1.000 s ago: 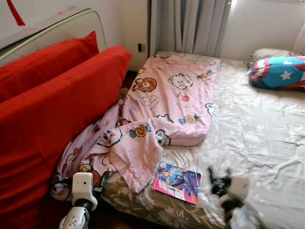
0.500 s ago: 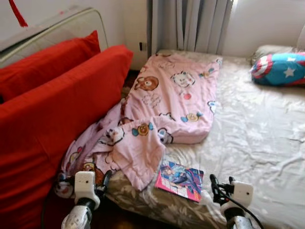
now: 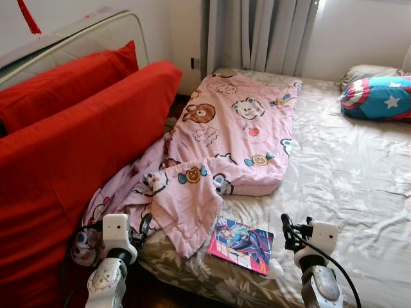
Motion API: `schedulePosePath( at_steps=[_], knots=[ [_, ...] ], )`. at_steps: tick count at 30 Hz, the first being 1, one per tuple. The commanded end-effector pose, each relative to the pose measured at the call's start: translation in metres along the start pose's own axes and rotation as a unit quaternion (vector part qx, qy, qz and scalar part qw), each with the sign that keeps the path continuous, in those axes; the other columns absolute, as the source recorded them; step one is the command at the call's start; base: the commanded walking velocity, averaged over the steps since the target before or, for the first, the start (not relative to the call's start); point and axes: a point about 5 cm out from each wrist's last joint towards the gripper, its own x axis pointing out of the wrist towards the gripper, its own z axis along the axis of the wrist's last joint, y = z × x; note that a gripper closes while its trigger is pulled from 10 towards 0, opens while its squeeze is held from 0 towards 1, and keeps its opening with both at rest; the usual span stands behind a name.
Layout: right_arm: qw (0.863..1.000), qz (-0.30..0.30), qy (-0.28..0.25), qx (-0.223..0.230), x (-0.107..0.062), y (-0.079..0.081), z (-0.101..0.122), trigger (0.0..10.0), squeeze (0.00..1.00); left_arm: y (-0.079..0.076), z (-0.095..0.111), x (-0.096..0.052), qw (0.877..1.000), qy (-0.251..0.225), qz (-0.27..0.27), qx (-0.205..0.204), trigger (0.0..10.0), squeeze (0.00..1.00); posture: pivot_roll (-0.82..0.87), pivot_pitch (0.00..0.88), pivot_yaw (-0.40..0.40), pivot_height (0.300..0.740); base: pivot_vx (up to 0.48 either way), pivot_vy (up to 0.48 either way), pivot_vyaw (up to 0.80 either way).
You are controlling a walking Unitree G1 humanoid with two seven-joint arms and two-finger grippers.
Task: Clean up the room
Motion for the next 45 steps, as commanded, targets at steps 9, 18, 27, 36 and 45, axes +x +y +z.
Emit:
schedulePosePath(
  at_steps=[9, 18, 27, 36, 45],
  knots=[
    [1.000, -0.006, 0.011, 0.000, -0.001, -0.001, -0.004, 10.0, 0.00, 0.012, 0.007, 0.001, 1.000, -0.009, 0.008, 0.014, 10.0, 0.00, -0.03, 0.000, -0.027, 0.740, 0.000, 0.000, 0.00],
    [1.000, -0.010, 0.011, -0.010, -0.003, -0.009, -0.004, 10.0, 0.00, 0.013, 0.010, 0.004, 1.000, -0.018, 0.012, 0.010, 10.0, 0.00, -0.04, 0.000, -0.051, 0.740, 0.000, 0.000, 0.00],
    [0.999, -0.019, 0.031, -0.006, -0.001, -0.011, -0.007, 10.0, 0.00, 0.010, 0.007, 0.003, 1.000, -0.012, 0.000, 0.017, 10.0, 0.00, -0.04, 0.000, -0.038, 0.740, 0.000, 0.000, 0.00],
    [0.999, -0.018, 0.032, 0.002, 0.002, -0.004, -0.006, 10.0, 0.00, 0.012, 0.011, 0.007, 1.000, -0.012, 0.003, 0.016, 10.0, 0.00, -0.01, 0.000, -0.019, 0.685, 0.000, 0.000, 0.00],
    [0.999, -0.014, 0.035, -0.003, 0.008, 0.001, -0.003, 10.0, 0.00, 0.012, 0.017, 0.011, 1.000, -0.021, -0.002, 0.018, 10.0, 0.00, 0.01, 0.000, -0.008, 0.685, 0.000, 0.000, 0.00]
  ],
)
